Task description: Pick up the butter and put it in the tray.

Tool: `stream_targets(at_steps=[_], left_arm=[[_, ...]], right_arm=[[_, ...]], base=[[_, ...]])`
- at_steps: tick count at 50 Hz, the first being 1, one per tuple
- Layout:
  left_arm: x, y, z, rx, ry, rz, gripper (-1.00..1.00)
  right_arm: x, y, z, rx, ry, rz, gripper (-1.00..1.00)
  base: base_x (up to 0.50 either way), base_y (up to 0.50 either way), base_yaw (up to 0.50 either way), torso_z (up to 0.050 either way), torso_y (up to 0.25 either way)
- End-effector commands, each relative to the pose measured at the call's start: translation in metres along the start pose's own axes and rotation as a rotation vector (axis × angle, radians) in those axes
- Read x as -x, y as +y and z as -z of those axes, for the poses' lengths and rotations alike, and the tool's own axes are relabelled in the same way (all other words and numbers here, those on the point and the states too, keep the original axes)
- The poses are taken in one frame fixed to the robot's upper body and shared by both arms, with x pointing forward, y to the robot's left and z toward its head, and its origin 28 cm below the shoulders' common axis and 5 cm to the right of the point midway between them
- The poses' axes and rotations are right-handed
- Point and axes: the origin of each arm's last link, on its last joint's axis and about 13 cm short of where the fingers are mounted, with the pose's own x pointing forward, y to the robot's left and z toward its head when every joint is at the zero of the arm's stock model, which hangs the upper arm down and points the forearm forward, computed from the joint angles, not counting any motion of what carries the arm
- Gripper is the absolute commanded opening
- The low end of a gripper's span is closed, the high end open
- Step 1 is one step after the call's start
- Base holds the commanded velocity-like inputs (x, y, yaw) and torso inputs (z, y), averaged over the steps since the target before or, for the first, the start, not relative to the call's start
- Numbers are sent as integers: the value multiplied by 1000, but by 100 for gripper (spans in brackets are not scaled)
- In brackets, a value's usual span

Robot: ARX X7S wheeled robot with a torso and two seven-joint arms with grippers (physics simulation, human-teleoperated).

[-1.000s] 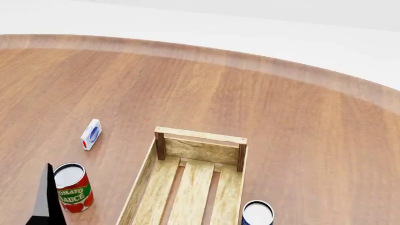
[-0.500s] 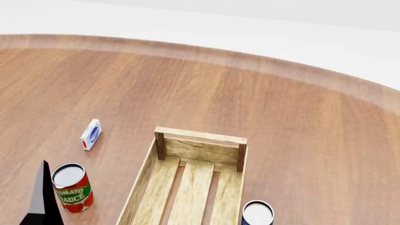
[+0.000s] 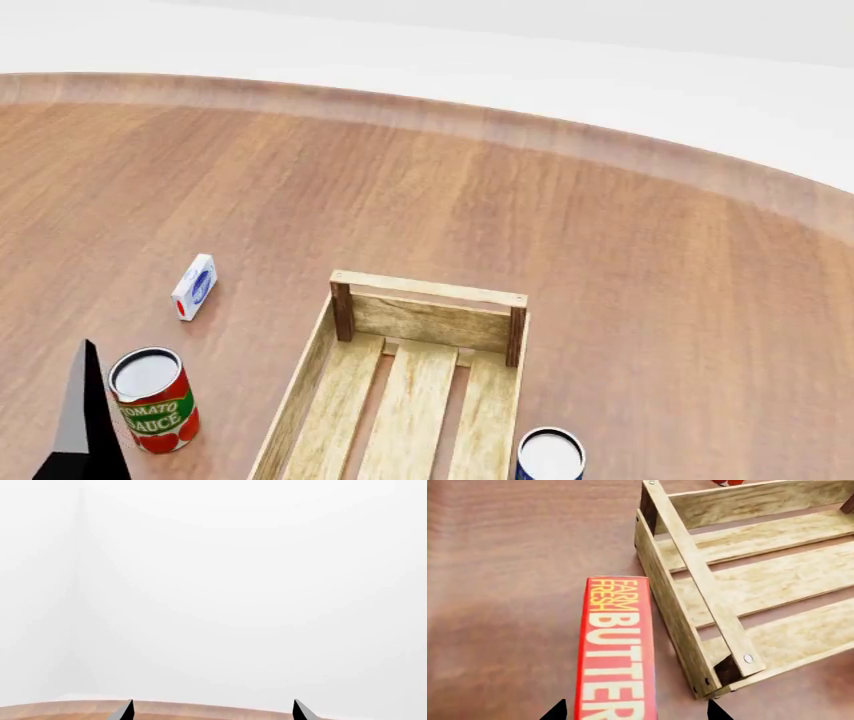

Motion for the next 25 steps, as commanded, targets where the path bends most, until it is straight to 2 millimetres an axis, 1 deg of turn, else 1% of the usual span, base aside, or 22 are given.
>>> stream_targets(at_steps=[1, 8, 12, 22, 23, 25], left_arm=[[-1, 2, -1, 2, -6, -11, 100], [-1, 4, -1, 3, -7, -19, 100], [-1, 4, -1, 3, -7, -19, 100], [-2, 3, -1, 4, -6, -16, 100], [-2, 3, -1, 4, -6, -15, 100], [-2, 3, -1, 4, -6, -14, 100]], right_arm=[[-10, 0, 10, -18, 3, -2, 100], [-21, -1, 13, -18, 9, -33, 100], [-24, 0, 12, -20, 15, -43, 100], [-26, 4, 18, -22, 28, -50, 100], [-27, 4, 20, -20, 26, -51, -100], [-27, 4, 20, -24, 17, -54, -100]], base=[[0, 0, 0, 0, 0], [0, 0, 0, 0, 0], [0, 0, 0, 0, 0], [0, 0, 0, 0, 0], [0, 0, 0, 0, 0], [0, 0, 0, 0, 0]])
